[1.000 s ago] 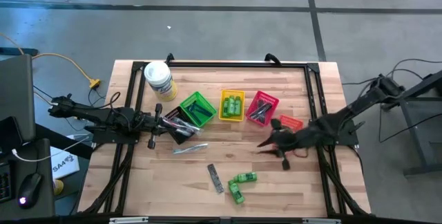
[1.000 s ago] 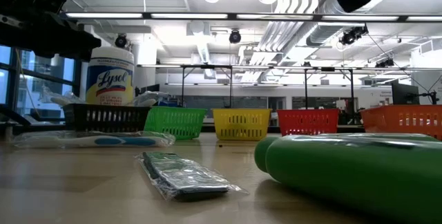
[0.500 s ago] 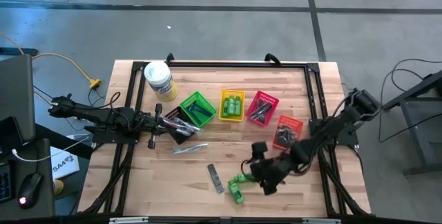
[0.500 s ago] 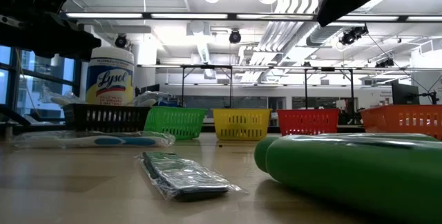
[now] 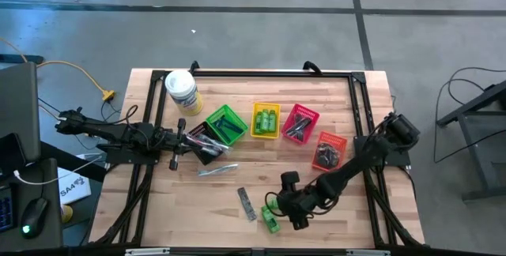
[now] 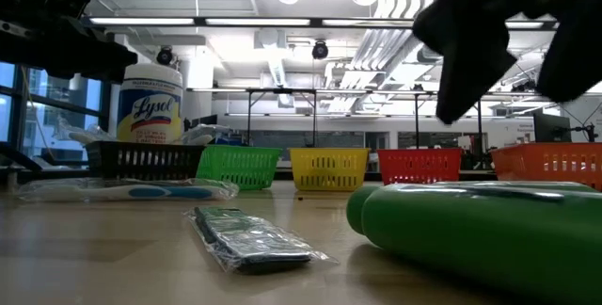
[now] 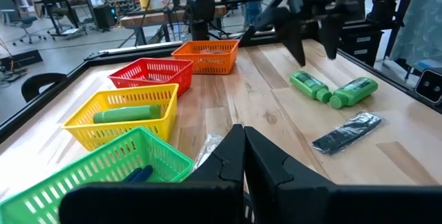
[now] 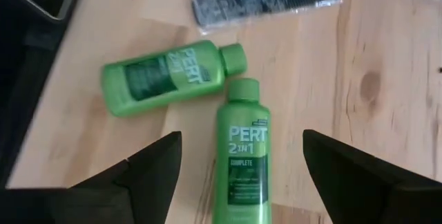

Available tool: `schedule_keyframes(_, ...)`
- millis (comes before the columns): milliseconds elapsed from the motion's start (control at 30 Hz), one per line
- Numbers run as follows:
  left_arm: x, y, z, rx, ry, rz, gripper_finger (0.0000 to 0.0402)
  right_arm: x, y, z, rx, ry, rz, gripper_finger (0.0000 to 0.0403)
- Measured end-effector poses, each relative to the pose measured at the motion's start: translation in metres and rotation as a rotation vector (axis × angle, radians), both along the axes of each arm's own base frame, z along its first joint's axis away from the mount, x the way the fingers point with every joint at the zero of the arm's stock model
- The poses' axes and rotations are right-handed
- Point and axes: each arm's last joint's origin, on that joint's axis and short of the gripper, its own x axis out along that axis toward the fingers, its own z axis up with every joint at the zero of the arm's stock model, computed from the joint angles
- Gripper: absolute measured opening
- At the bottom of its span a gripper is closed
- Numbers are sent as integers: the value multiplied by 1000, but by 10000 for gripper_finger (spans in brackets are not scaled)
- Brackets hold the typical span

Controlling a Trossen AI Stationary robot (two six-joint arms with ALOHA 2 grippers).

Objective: Pick & Place Travel size toiletries
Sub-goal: Put the right green bottle shampoo into the yellow bin

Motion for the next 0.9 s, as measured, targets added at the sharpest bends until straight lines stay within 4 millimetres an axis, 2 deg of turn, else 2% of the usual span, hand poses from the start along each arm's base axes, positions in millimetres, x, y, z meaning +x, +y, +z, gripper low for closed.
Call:
schedule_keyframes(633, 0, 0, 0, -4, 2, -11, 0, 21, -17, -50, 12, 163, -59, 291)
schedule_keyframes(800, 0, 0, 0, -3, 2, -10, 0, 24, -20, -53, 9, 175, -74, 287)
schedule_keyframes(900, 0, 0, 0, -3, 2, -10, 0, 23, -20, -54, -3, 176, -67, 264)
